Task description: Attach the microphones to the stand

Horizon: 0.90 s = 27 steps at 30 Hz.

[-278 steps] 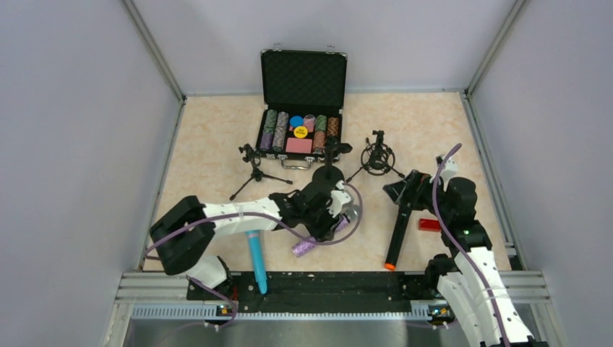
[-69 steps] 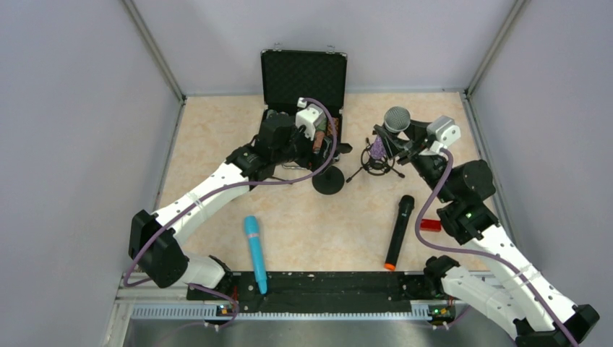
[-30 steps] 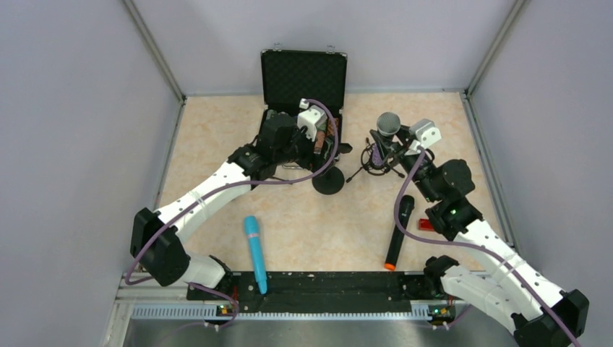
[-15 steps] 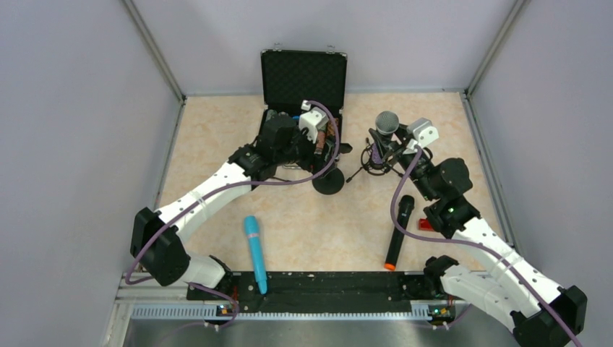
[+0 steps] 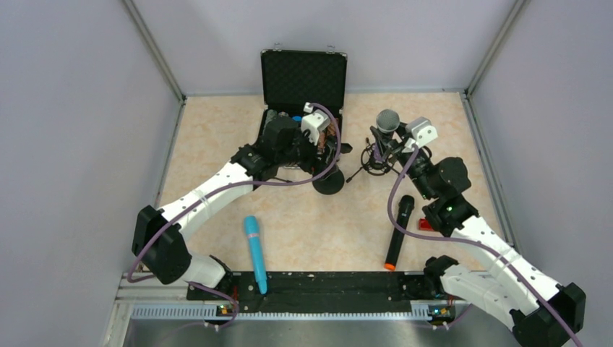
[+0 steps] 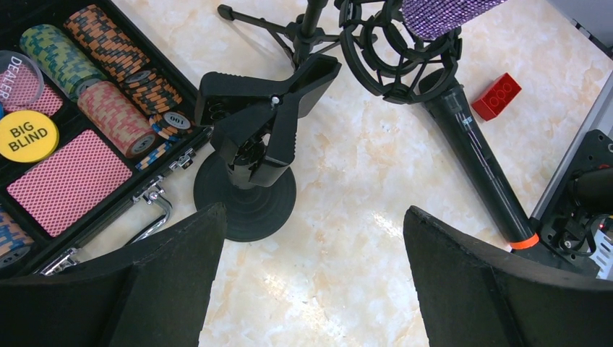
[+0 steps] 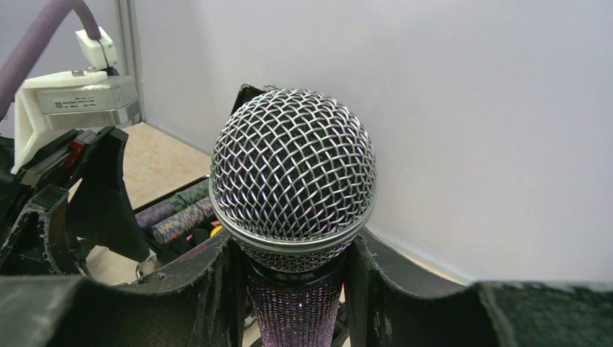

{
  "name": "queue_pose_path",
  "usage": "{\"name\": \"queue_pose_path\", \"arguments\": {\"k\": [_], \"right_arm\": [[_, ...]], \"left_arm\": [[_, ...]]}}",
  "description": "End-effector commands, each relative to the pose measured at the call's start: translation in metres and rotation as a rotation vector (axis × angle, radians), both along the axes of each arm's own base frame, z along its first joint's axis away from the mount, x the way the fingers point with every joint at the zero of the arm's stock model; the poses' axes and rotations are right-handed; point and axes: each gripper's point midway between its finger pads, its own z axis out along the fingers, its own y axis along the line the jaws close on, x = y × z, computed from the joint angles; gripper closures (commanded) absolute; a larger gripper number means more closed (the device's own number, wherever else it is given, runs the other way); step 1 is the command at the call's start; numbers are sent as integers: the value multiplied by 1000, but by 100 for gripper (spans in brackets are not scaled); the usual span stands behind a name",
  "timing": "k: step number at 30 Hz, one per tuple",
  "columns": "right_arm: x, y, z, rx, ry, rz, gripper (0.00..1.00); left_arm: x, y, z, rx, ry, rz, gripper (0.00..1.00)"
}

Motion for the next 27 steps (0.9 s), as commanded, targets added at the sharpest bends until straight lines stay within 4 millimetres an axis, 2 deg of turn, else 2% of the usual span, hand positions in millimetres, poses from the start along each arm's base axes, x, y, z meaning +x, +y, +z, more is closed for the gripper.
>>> {"name": "queue_pose_path", "arguments": {"k": [1, 16, 27], "right_arm": [[2, -7, 23, 40, -90, -34, 100], [2, -2, 9, 63, -55, -8, 100], [13, 1, -7, 82, 3, -15, 100]], "left_arm": [[0, -7, 11, -37, -47, -32, 4], [0, -8, 11, -39, -43, -34, 4], [1, -8, 9, -32, -40, -32, 4]]}}
